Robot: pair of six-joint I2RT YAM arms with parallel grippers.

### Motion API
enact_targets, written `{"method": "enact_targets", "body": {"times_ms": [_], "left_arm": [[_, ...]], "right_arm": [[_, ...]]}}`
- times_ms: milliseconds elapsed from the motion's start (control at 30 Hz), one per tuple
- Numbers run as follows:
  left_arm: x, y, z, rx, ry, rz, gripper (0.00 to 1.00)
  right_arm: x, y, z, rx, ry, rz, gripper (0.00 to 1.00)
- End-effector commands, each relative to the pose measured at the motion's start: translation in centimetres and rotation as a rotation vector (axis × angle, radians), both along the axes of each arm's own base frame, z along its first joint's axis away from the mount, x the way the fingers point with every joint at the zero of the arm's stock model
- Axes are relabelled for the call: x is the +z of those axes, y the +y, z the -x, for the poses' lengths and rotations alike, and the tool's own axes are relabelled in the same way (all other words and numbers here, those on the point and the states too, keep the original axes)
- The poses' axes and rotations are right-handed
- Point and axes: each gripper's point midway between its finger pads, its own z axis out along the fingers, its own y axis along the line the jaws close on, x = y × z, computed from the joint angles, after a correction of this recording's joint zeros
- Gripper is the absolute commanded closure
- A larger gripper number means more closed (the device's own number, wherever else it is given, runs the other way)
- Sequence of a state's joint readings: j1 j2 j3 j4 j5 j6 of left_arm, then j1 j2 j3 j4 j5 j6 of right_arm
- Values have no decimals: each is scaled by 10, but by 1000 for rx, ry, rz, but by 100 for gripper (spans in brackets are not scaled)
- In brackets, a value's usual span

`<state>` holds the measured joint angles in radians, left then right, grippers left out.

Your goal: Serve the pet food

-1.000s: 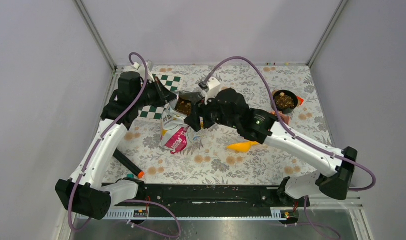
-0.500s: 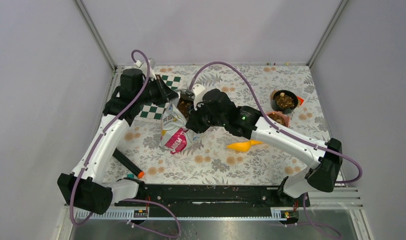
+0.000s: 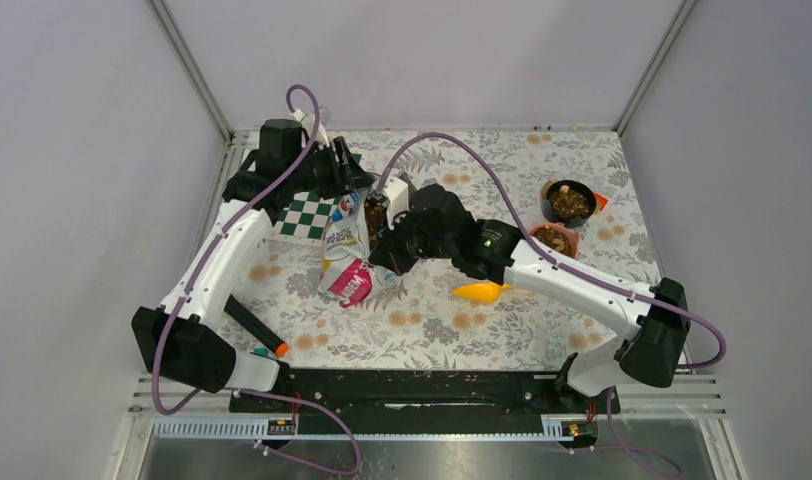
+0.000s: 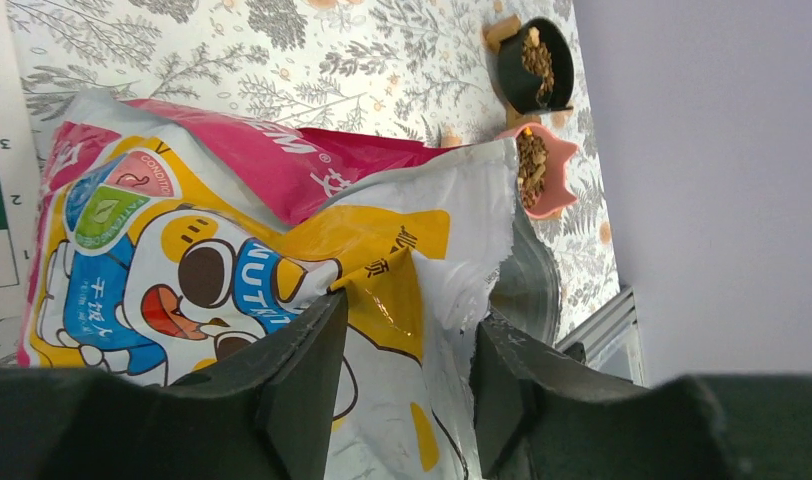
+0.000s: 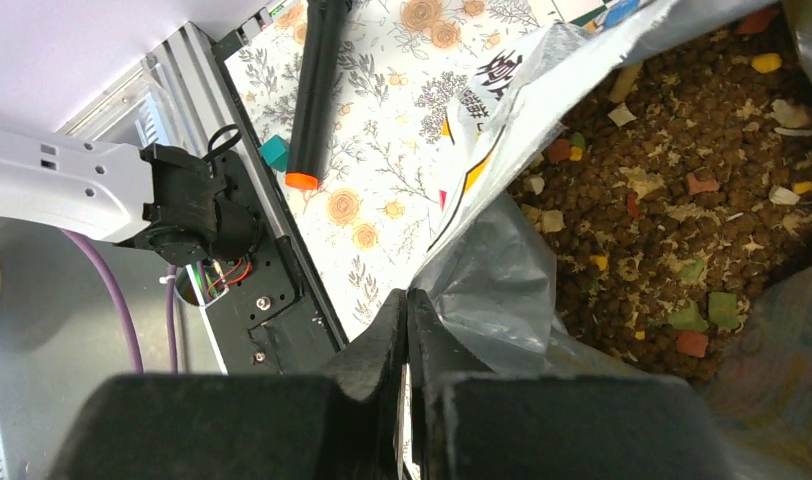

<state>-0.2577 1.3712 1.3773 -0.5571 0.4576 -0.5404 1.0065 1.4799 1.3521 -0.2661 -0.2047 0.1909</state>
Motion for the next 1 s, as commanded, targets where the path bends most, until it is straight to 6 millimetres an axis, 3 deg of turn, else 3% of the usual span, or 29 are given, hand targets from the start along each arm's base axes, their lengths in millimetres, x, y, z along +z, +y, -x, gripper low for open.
{"method": "enact_targets", "body": {"times_ms": [0,367,467,600,733,833,967], "left_arm": [[9,-16,-19,-55,-68,-35,53],[-11,-36,-37,-130,-60,-149,52],[-12,-41,-35,-166,-87,-175,46],[-8,-49,-33,-228,-135,-196,30],[-5,-56,-38,-265,-171,-210,27],[-12,-58,-41,-278,-167,-226,31],[-21,-55,-46,-265,-136,-260,54]], "right_arm": [[13,12,26,128,21,-85,100],[17,15,29,151,20,-109,100],[21,13,27,131,16,-117,100],[27,9,25,103,15,-117,100],[33,6,28,103,23,-119,100],[37,2,29,96,19,-121,100],[40,-8,28,70,0,-108,100]]}}
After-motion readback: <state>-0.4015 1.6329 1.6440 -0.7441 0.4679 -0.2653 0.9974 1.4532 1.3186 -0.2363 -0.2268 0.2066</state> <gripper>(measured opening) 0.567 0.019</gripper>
